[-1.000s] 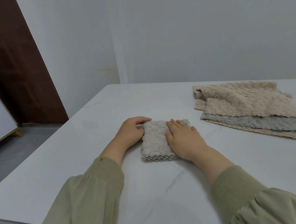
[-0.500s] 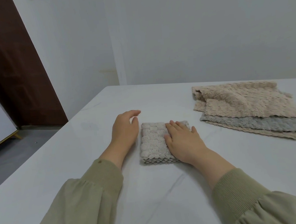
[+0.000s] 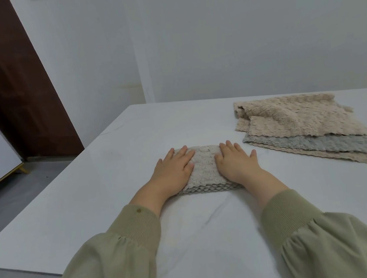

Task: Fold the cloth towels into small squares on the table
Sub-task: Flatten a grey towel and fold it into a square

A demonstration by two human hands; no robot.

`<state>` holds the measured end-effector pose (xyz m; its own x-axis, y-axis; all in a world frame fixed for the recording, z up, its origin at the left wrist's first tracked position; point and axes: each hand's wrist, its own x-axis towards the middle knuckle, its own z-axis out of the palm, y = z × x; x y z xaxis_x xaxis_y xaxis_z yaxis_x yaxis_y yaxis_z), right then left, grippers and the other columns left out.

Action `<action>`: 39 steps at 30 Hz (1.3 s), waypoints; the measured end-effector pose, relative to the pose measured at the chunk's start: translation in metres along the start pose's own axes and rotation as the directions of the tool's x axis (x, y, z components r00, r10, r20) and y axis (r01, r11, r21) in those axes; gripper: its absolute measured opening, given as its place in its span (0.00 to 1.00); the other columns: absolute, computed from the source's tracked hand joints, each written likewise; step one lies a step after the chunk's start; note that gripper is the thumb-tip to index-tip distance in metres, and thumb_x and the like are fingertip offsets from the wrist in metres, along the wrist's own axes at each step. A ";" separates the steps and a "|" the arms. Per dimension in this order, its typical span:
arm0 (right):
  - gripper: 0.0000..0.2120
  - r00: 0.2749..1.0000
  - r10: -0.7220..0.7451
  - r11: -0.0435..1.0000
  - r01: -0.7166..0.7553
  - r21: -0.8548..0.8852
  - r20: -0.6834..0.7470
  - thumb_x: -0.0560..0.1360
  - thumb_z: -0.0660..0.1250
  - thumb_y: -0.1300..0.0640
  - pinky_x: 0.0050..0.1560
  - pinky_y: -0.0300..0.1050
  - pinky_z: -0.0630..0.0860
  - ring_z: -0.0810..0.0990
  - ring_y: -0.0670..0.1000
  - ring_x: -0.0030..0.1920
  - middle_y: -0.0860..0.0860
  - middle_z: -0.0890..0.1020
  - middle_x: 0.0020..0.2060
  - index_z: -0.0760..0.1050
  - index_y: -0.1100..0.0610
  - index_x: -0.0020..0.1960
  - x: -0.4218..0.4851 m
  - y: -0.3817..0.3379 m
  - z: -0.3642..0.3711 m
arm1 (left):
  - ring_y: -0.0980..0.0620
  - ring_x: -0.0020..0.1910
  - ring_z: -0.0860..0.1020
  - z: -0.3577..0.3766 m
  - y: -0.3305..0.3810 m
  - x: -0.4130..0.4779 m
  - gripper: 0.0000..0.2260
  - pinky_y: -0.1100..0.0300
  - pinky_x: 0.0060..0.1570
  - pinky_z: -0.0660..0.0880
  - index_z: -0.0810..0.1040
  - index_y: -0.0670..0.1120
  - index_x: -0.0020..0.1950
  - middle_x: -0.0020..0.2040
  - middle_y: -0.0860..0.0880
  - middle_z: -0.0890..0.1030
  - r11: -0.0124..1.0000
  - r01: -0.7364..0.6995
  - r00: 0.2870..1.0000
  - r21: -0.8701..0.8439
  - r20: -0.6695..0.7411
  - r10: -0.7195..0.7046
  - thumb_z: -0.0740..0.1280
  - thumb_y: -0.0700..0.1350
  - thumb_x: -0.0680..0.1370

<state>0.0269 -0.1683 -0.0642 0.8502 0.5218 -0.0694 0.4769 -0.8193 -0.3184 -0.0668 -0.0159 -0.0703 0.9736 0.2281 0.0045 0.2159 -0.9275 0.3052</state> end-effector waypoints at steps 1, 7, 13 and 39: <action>0.26 1.000 0.007 1.000 -0.007 -0.006 0.002 0.82 0.42 0.48 0.72 0.63 0.41 0.45 0.52 0.77 0.49 0.48 0.78 0.46 0.54 0.78 0.001 0.004 -0.001 | 0.50 0.77 0.44 0.000 0.000 -0.001 0.21 0.45 0.74 0.46 0.53 0.55 0.77 0.78 0.54 0.49 1.000 -0.004 0.999 -0.004 -0.033 0.004 0.48 0.52 0.83; 0.24 0.977 -0.072 0.983 0.104 0.154 -0.200 0.81 0.50 0.51 0.72 0.59 0.56 0.59 0.56 0.74 0.55 0.62 0.74 0.57 0.58 0.75 0.001 0.012 -0.006 | 0.53 0.71 0.62 -0.006 0.010 -0.017 0.17 0.57 0.71 0.57 0.77 0.49 0.63 0.67 0.52 0.73 0.948 -0.305 0.862 -0.091 -0.449 0.234 0.63 0.52 0.77; 0.28 0.962 -0.250 0.961 0.260 0.090 -0.114 0.77 0.58 0.40 0.69 0.49 0.63 0.64 0.52 0.70 0.50 0.67 0.71 0.62 0.51 0.73 -0.031 0.028 -0.014 | 0.60 0.70 0.61 -0.004 0.011 -0.025 0.26 0.63 0.71 0.55 0.74 0.53 0.67 0.69 0.59 0.70 0.937 -0.313 0.947 -0.154 -0.127 0.295 0.73 0.53 0.70; 0.15 0.823 -0.476 0.870 0.492 -0.029 -0.310 0.77 0.60 0.54 0.54 0.49 0.71 0.73 0.56 0.56 0.51 0.73 0.63 0.73 0.56 0.62 0.006 -0.120 0.054 | 0.51 0.70 0.63 -0.035 -0.136 -0.029 0.18 0.58 0.71 0.57 0.77 0.53 0.64 0.70 0.53 0.71 0.985 0.060 0.920 -0.161 -0.373 -0.117 0.70 0.45 0.75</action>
<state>-0.0373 -0.0545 -0.0777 0.5417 0.7457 0.3879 0.8399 -0.4627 -0.2836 -0.1273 0.1141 -0.0788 0.8434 0.4286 0.3240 0.2589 -0.8526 0.4540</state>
